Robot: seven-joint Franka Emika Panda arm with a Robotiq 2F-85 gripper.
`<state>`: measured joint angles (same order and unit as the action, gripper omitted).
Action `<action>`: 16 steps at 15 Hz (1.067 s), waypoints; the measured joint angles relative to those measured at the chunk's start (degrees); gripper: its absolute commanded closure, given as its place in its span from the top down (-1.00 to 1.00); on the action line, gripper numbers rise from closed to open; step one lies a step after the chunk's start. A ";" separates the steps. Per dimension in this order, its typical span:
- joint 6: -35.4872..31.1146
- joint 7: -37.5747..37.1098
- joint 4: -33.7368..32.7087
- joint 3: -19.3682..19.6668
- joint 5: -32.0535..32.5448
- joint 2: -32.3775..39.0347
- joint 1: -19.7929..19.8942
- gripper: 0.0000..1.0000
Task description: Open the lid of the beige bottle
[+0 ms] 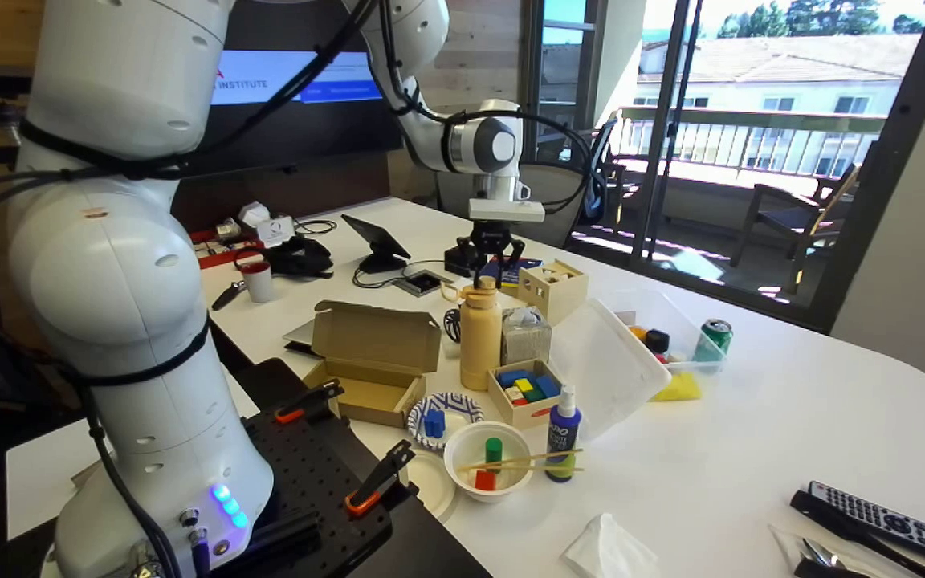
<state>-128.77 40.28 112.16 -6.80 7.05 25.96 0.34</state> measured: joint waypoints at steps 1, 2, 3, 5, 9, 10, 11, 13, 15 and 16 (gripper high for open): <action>0.54 0.69 -0.45 0.00 0.14 0.24 0.00 -0.58; 1.02 1.49 -0.83 0.00 0.26 0.45 0.00 -0.58; 1.40 2.38 -1.19 0.00 0.39 0.65 0.00 -0.58; 2.02 4.19 -1.81 0.00 0.55 0.98 0.00 -0.58; 2.43 7.72 -2.43 0.00 0.91 1.36 -0.01 -0.58; 2.47 8.41 -2.53 0.00 1.03 1.42 -0.02 -0.58; 2.53 9.21 -2.61 0.00 1.22 1.47 -0.04 -0.58; 2.75 10.50 -2.81 0.00 1.88 1.58 -0.13 -0.58; 2.89 11.87 -2.88 0.00 3.06 1.62 -0.23 -0.58; 2.95 12.62 -2.90 0.00 3.59 1.63 -0.28 -0.58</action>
<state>-125.82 52.90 109.26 -6.80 10.64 27.59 0.06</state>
